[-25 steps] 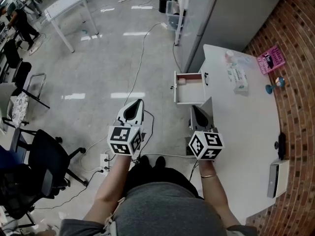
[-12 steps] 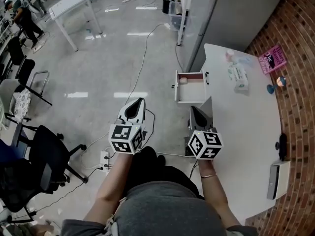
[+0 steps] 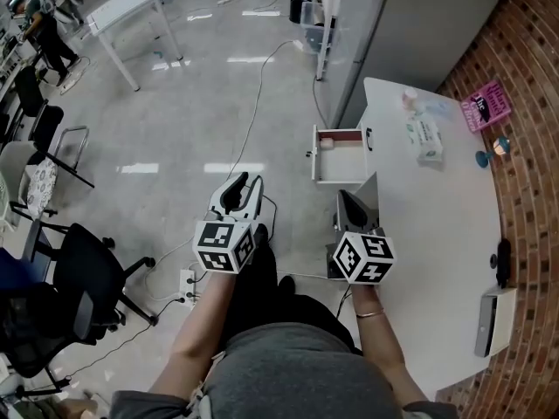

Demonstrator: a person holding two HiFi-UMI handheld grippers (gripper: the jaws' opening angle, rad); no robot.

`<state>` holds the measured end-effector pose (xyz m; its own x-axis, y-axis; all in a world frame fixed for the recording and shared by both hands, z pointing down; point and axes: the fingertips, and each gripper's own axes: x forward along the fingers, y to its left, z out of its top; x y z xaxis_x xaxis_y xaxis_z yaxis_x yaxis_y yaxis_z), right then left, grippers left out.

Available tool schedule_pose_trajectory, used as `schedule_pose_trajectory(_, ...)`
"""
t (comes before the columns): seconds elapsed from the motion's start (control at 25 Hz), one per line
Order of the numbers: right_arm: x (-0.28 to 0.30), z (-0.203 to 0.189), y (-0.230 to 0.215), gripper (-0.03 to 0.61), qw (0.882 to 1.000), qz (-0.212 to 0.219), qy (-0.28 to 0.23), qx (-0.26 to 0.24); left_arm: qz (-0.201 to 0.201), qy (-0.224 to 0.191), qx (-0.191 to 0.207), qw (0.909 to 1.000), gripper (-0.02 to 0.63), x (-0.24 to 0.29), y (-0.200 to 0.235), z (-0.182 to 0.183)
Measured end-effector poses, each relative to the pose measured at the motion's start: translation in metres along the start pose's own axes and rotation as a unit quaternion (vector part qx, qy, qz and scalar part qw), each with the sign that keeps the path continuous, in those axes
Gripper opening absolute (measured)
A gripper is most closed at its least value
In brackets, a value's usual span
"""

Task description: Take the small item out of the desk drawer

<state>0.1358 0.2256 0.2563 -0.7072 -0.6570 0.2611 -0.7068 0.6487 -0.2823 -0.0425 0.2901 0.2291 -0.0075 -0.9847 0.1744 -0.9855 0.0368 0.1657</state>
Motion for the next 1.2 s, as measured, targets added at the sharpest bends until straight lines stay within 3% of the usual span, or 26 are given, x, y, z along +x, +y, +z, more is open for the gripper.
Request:
schedule_pose_trajectory(0.44,0.052,0.008,-0.009,0.005,1.000,-0.018,-0.002,0.003,-0.011,0.016,-0.008,0.9998,0.140,0.052,0.034,-0.008)
schedule_pose_trajectory(1.2,0.240,0.072,-0.024,0.003,0.994,-0.102,-0.013,0.030,-0.081,0.049,-0.019,0.9954,0.161,0.223,0.170,0.028)
